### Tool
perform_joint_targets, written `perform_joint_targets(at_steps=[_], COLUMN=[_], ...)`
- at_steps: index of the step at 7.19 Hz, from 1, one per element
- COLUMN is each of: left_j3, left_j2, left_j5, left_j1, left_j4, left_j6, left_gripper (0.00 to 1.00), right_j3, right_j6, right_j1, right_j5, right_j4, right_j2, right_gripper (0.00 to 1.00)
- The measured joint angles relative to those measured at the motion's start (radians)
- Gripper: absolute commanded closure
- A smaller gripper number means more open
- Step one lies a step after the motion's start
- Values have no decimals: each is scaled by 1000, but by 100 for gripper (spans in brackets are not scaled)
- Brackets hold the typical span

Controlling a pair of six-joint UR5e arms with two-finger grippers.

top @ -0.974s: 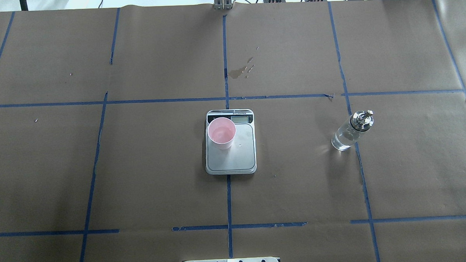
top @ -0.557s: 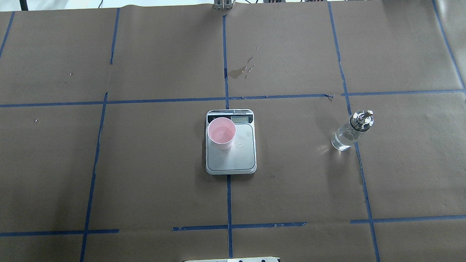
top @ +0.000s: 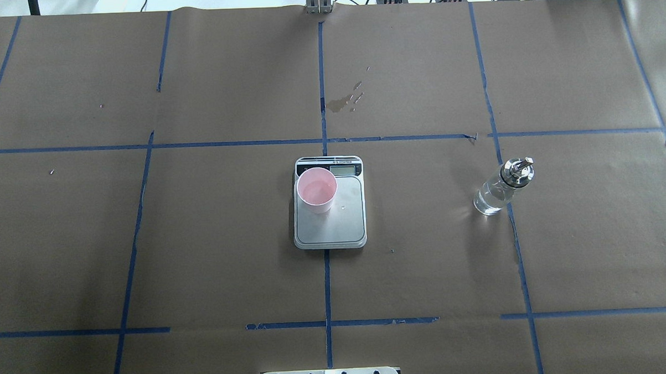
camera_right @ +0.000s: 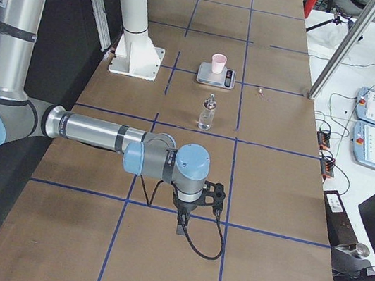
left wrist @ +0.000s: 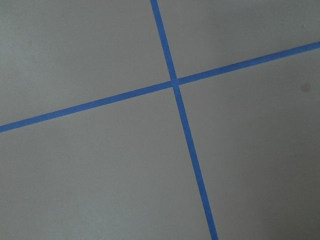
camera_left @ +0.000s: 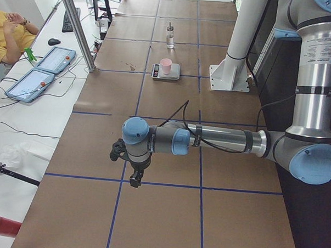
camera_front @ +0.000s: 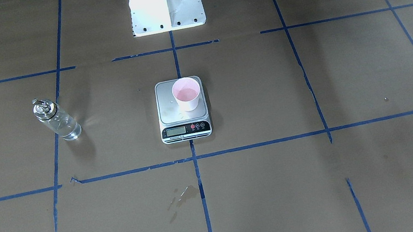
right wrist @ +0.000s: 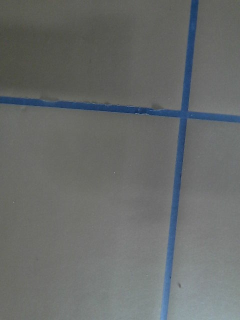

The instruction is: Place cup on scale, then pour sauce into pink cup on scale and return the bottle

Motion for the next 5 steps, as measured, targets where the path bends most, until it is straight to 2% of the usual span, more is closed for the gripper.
perform_joint_targets(at_steps=[5], left_j3=[0], left_j2=[-12], left_j5=[0], left_j1=[1], left_j4=[1], left_j6=[-2], left_gripper=[0], right_j3=[5], right_j6=[10], right_j1=[1], right_j5=[30], right_j4=[-41], right_j2=[42], right_gripper=[0])
